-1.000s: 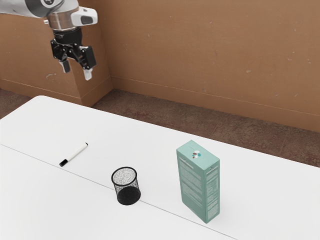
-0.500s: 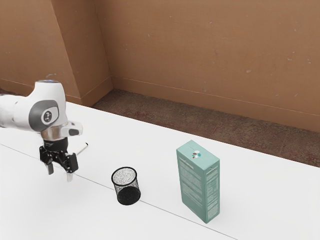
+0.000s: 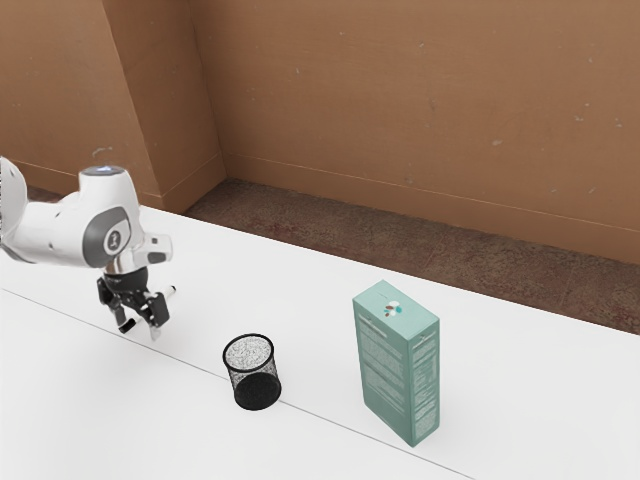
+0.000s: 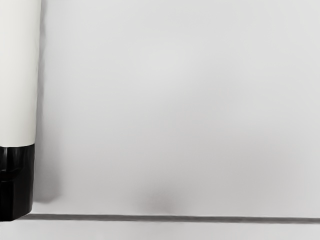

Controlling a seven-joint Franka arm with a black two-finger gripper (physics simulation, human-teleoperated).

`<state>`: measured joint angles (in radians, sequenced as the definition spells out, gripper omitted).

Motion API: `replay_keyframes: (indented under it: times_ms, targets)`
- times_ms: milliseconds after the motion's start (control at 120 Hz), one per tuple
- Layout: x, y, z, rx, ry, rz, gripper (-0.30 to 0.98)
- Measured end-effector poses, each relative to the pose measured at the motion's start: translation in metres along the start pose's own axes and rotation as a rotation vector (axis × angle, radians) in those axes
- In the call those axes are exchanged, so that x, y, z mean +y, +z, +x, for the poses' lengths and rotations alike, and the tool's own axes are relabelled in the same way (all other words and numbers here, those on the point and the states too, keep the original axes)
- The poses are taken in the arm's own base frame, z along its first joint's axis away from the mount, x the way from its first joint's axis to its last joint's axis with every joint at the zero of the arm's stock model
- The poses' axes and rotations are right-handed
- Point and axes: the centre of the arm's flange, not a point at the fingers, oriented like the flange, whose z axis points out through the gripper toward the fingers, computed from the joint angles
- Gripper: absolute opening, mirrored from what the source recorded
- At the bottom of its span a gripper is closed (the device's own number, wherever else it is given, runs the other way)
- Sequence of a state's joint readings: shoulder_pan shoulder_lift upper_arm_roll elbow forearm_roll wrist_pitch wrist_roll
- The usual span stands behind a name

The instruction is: Put the marker into the pen holder.

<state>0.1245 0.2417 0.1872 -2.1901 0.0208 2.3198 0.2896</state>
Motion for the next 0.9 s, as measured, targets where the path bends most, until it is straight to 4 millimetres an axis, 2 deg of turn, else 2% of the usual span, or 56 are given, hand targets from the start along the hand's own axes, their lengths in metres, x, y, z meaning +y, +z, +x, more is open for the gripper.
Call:
replay_keyframes:
  times_ms: [133,200,383,525,708,900]
  targets:
    - [-0.007,0.0,0.019,0.03,0.036,0.02,0.69]
    - [-0.013,-0.001,0.021,0.039,0.045,0.023,0.69]
    - [-0.029,0.013,0.017,0.025,0.069,0.02,0.67]
    - [-0.038,0.014,0.026,0.033,0.105,0.03,0.61]
    - [-0.038,0.019,0.039,0.035,0.163,0.038,0.49]
    - [-0.039,0.021,0.041,0.034,0.197,0.037,0.33]
